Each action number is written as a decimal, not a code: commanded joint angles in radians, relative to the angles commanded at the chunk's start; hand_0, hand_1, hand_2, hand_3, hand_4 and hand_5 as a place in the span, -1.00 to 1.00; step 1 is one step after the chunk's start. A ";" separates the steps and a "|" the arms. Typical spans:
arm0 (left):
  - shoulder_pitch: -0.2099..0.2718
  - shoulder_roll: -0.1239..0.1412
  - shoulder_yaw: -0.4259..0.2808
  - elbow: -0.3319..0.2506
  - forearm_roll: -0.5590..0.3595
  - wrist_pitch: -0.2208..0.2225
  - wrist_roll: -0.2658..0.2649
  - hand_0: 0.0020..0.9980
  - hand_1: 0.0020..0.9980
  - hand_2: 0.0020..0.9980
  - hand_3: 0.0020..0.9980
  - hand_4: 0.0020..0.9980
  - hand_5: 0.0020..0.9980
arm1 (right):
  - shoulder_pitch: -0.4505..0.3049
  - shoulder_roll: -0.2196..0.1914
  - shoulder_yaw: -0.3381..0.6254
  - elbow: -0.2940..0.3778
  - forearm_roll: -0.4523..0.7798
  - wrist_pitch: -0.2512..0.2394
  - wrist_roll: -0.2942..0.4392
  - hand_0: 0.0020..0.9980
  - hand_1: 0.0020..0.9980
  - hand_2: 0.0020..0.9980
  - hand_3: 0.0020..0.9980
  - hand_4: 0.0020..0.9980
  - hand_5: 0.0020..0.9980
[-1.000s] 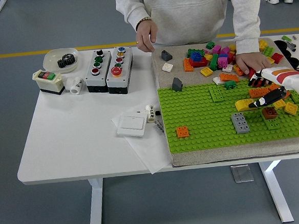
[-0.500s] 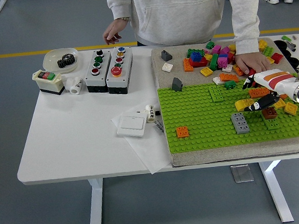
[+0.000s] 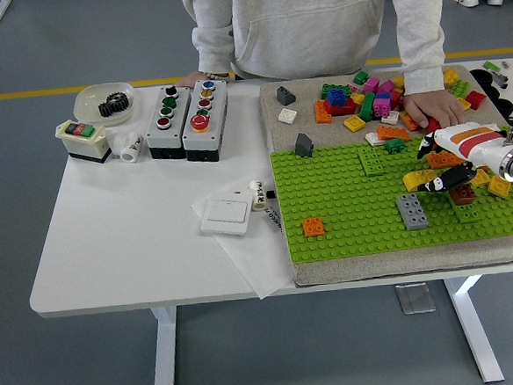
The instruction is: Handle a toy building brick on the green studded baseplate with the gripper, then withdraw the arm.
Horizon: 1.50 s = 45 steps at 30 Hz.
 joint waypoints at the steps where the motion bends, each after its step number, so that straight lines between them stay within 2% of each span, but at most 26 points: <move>1: 0.000 0.000 0.000 0.000 0.000 0.000 0.000 0.62 0.65 0.60 0.30 0.43 0.23 | -0.001 0.001 0.000 -0.001 0.000 -0.001 -0.001 0.07 0.20 0.29 0.22 0.82 -0.10; 27: -0.002 0.001 -0.005 -0.001 0.011 -0.001 0.004 0.62 0.65 0.60 0.30 0.43 0.23 | -0.010 0.020 -0.012 -0.021 -0.001 -0.018 -0.005 -0.02 0.13 0.20 0.14 0.69 -0.17; 28: -0.002 0.001 -0.005 -0.001 0.012 -0.001 0.004 0.62 0.65 0.60 0.30 0.43 0.23 | -0.010 0.021 -0.012 -0.022 -0.001 -0.020 -0.003 -0.10 0.05 0.14 0.11 0.65 -0.18; 45: -0.009 0.001 -0.005 -0.002 0.014 -0.001 0.004 0.62 0.65 0.60 0.30 0.43 0.23 | -0.011 0.023 -0.015 -0.029 0.003 -0.023 -0.001 -0.11 0.02 0.12 0.09 0.61 -0.19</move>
